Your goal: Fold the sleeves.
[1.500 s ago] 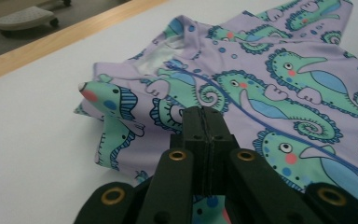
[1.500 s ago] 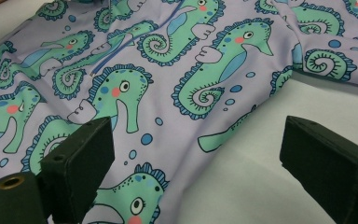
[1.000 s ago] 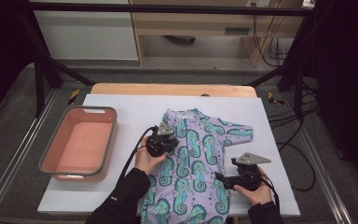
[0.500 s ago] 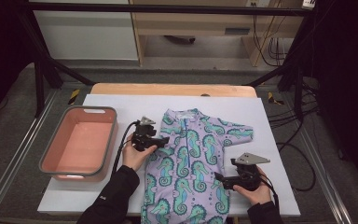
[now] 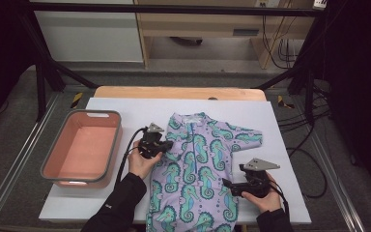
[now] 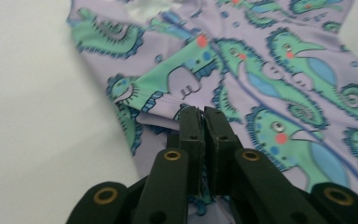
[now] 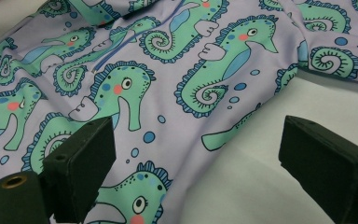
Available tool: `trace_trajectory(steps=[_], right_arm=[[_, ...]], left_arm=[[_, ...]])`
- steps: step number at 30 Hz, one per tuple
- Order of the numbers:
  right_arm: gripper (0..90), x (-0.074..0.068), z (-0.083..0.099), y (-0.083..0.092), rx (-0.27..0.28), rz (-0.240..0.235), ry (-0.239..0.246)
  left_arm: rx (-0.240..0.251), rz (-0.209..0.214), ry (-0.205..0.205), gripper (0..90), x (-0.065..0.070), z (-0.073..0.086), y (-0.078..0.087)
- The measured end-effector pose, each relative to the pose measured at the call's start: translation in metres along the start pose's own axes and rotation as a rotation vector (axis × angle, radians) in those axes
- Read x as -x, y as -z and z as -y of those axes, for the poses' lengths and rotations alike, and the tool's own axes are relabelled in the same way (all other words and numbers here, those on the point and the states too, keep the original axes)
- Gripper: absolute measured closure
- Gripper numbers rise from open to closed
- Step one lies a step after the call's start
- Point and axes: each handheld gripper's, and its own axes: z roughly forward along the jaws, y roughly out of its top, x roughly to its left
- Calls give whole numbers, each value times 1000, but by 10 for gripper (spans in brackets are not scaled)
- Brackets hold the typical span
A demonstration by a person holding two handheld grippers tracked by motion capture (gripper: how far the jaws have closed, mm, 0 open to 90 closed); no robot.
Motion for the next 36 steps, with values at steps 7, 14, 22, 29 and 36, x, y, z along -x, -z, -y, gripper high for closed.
trace_trajectory(steps=[7, 14, 22, 29, 36], right_arm=[[114, 0, 0, 0, 0, 0, -1], [114, 0, 0, 1, 0, -1, 5], [115, 0, 0, 1, 3, 2, 2], [115, 0, 0, 0, -1, -1, 0], [115, 0, 0, 0, -3, -1, 0]], left_arm=[[39, 94, -93, 867, 31, -15, 0], [-16, 177, -151, 840, 57, -9, -23], [20, 96, -96, 336, 33, -7, -9], [-73, -34, 41, 350, -12, 9, -9], [-131, -69, 79, 565, -20, 16, -14]])
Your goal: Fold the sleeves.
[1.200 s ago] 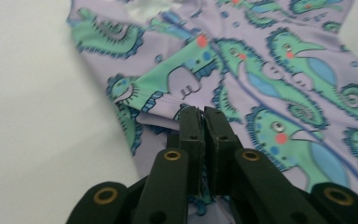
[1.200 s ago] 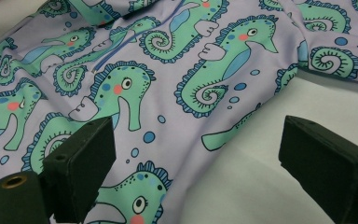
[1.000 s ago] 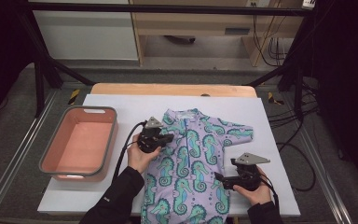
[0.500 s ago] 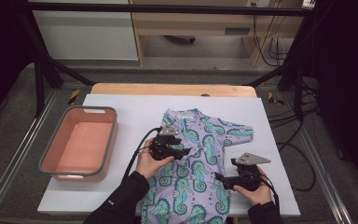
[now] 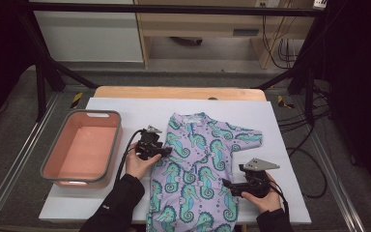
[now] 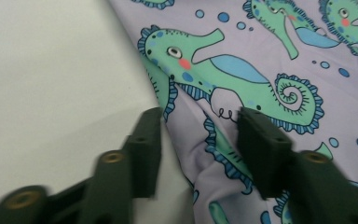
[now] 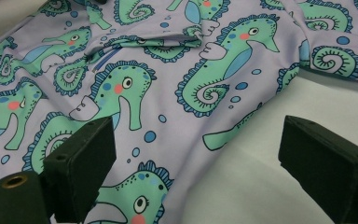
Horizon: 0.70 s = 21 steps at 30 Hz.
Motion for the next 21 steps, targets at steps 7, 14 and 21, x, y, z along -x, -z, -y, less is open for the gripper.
trace_trajectory(steps=[7, 14, 21], right_arm=[[116, 0, 0, 0, 2, -1, -1], [115, 0, -1, 1, 4, -1, -3], [115, 0, -1, 2, 6, 0, -2]], left_arm=[[2, -8, -16, 846, 4, 2, 1], [78, -47, 17, 865, -11, -3, 14], [63, -48, 5, 854, -18, 5, 10]])
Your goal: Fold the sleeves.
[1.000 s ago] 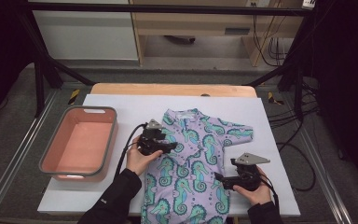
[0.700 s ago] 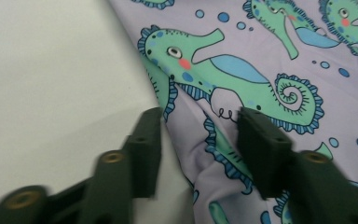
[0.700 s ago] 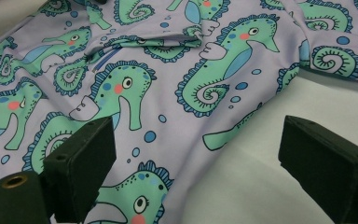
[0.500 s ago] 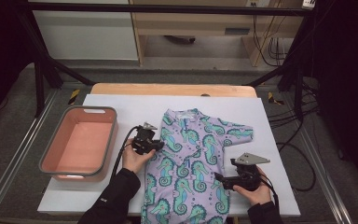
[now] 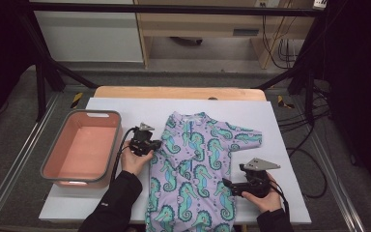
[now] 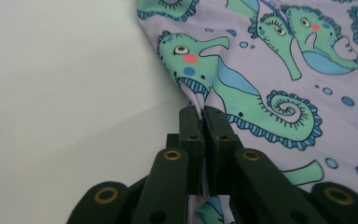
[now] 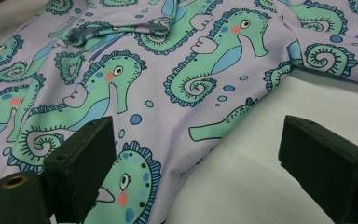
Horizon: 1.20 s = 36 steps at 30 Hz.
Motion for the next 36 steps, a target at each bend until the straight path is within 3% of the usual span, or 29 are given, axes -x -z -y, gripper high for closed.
trace_trajectory(steps=[2, 6, 10, 15, 21, 29, 36], right_arm=[[115, 1, 0, 0, 3, 2, 1], [114, 1, -1, 1, 7, 6, -2], [110, 1, -1, 2, 10, 12, -3], [104, 2, -2, 2, 12, 16, -7], [88, 3, -3, 2, 8, 25, -6], [55, 4, -7, 4, 11, 43, -13], [47, 3, -21, 4, 15, 67, 22]], left_arm=[[17, 4, 5, 813, 0, 1, 3], [64, 26, -19, 571, 4, 2, 14], [107, 37, -78, 350, 9, 8, 27], [119, 120, -65, 192, 14, 21, 41], [113, 184, -80, 97, 16, 38, 53], [133, 189, -98, 62, 20, 59, 65], [137, 210, -98, 62, 21, 67, 70]])
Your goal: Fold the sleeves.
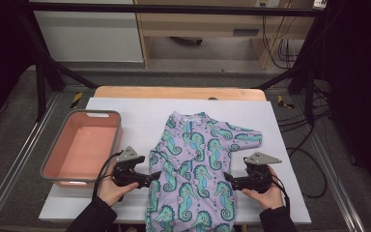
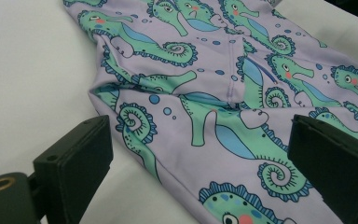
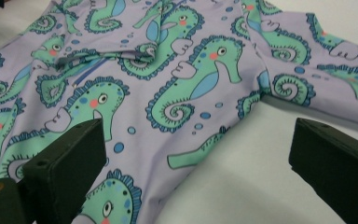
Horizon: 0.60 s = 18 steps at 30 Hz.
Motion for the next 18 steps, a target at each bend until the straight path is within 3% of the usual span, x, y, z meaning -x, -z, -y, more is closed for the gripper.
trace_trajectory(steps=[11, 18], right_arm=[[62, 13, -31, -9, 23, 21, -26], [74, 28, -48, -23, 15, 67, -28]], left_arm=[[5, -5, 1, 62, 0, 7, 1], [-3, 0, 4, 61, 0, 9, 0]])
